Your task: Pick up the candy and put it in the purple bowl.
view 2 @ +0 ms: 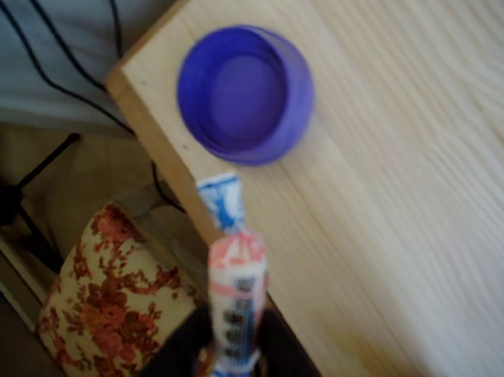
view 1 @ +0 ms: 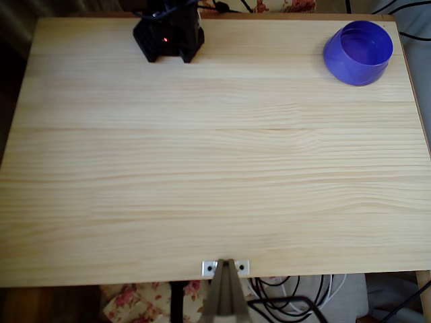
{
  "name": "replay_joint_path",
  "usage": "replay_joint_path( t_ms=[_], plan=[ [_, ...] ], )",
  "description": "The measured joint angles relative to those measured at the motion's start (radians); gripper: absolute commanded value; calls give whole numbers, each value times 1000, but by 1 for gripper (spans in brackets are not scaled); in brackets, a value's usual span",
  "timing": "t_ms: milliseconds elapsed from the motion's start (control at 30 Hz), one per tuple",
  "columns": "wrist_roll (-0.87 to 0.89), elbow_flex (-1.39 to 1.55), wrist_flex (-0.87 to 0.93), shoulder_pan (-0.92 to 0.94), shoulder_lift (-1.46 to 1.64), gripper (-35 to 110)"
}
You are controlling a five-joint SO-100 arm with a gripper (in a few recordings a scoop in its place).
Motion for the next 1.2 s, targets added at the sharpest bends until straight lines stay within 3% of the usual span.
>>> replay_joint_path(
  t_ms=[600,1200],
  plan=[
    [-110,66,-348,-8,-327,-1],
    [-121,-279,-410,-9,-681,0]
  ],
)
